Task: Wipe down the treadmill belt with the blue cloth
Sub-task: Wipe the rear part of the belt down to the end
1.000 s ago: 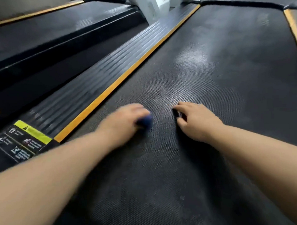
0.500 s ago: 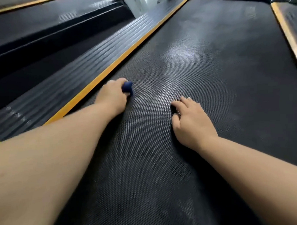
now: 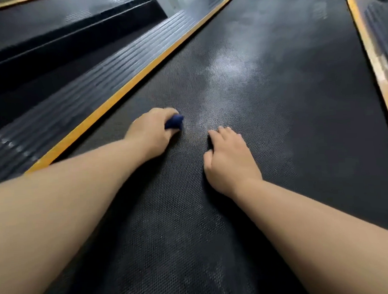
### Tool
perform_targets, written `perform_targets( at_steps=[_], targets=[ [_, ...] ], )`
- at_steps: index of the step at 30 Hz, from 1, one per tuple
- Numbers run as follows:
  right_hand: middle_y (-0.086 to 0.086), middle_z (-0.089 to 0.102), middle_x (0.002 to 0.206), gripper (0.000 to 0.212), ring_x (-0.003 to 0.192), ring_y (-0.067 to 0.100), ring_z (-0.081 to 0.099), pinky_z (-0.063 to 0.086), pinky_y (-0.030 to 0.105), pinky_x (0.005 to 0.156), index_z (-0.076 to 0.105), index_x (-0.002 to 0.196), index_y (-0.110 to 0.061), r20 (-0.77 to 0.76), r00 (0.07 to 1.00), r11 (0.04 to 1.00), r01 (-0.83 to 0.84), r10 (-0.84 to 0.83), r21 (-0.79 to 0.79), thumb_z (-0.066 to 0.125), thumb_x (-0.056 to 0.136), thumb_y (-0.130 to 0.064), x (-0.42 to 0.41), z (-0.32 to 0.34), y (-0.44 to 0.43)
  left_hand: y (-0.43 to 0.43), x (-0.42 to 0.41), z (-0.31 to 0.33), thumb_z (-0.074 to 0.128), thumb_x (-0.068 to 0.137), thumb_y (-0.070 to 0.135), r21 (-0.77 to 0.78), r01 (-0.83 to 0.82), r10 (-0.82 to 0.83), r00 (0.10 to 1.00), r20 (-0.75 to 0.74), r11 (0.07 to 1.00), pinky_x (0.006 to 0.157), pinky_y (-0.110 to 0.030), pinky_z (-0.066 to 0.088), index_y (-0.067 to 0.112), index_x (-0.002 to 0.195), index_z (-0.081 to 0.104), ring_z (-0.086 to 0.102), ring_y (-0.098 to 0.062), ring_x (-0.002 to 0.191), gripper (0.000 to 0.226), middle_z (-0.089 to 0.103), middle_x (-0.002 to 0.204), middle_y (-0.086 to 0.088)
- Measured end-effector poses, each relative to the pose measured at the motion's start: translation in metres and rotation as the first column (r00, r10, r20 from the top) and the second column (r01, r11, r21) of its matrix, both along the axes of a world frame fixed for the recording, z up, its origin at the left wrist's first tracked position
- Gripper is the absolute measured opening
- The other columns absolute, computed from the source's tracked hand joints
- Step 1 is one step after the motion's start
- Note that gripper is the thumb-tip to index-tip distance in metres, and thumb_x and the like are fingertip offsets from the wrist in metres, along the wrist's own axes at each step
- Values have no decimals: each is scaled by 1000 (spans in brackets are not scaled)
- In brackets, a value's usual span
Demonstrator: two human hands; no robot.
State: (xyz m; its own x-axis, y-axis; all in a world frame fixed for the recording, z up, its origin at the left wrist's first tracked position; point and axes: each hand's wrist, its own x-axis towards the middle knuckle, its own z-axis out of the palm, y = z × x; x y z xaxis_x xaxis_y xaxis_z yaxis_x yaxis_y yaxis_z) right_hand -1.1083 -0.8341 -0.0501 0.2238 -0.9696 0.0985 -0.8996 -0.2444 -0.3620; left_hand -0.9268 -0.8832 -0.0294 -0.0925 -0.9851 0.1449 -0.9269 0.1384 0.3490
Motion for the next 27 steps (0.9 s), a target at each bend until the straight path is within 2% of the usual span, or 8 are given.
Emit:
perform_targets(
  at_steps=[5,10,13,15,18,21,24,27],
  targets=[
    [12,52,116,43,116,32,42,31,43,105,55,109,-9,-16,1000,997,-5,4,-78,31,79,-29,0,2,0,101,-5,11,64,84,36,53,191,-191,982,-5,980,94,-29,41,33,122,55,52,-16,114,39,57,126,10],
    [11,58,126,40,122,31,45,26,34,106,57,124,-8,33,997,981,-57,64,-184,43,90,-24,1,7,10,134,24,22,65,75,61,28,65,-69,982,178,998,98,-34,37,29,129,45,48,-17,122,66,52,135,7],
    [2,57,131,51,125,22,45,28,31,108,55,130,-19,231,964,982,-97,133,-163,35,89,-43,28,32,30,134,48,41,69,58,72,236,124,-139,989,48,964,115,-40,24,39,143,30,21,-9,141,99,17,156,15],
    [-5,60,125,53,118,16,51,36,30,104,55,129,-28,304,920,969,-238,246,-64,39,86,-53,60,41,46,135,69,51,64,50,81,238,92,-91,996,-15,967,117,-44,19,40,146,26,13,-6,144,111,11,157,16],
    [-8,59,126,54,116,22,50,38,35,103,55,127,-32,26,886,886,-463,463,-17,38,82,-55,100,32,71,138,120,50,49,66,81,153,-155,109,956,273,976,118,-43,12,34,149,22,8,-14,146,99,9,159,6],
    [-4,38,146,60,125,29,36,31,40,104,39,139,-33,-177,876,891,-454,448,2,38,81,-49,97,25,74,153,180,31,40,84,70,236,-353,196,841,504,905,117,-48,9,30,151,7,3,-23,147,85,2,160,-1],
    [2,38,143,52,120,32,38,36,43,99,39,137,-34,-241,942,967,-251,231,-52,43,87,-51,80,21,73,173,211,13,36,94,54,254,-345,237,897,374,904,118,-41,13,28,152,4,5,-17,147,71,0,160,5],
    [6,48,127,42,110,32,41,37,42,96,45,129,-25,-174,965,975,-211,197,-67,51,90,-39,96,19,66,179,207,3,33,98,45,126,-304,235,891,388,944,118,-41,14,21,153,7,6,-21,147,65,3,160,-1]
  ],
)
